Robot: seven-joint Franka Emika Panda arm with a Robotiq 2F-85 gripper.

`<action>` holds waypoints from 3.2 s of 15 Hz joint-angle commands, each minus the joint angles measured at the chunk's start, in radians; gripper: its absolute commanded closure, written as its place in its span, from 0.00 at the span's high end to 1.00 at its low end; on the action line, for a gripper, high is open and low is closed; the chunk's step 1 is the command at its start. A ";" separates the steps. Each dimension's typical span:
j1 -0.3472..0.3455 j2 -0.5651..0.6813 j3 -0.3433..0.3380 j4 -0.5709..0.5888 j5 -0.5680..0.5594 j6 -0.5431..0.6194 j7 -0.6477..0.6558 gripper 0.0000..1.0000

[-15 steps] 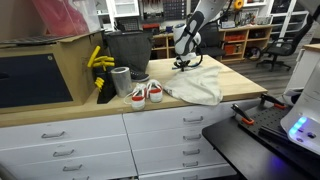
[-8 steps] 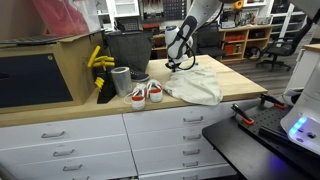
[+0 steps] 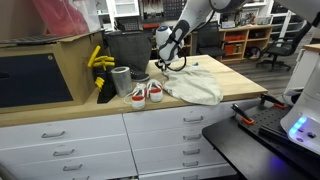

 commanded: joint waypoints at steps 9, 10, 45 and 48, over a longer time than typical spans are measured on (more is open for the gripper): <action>-0.040 -0.286 0.015 -0.187 0.040 -0.105 -0.138 1.00; -0.062 -0.328 0.045 -0.222 0.053 -0.140 -0.170 1.00; -0.105 -0.693 0.261 -1.111 -0.138 0.018 0.216 0.00; -0.096 -0.671 0.249 -1.120 -0.126 0.031 0.196 0.00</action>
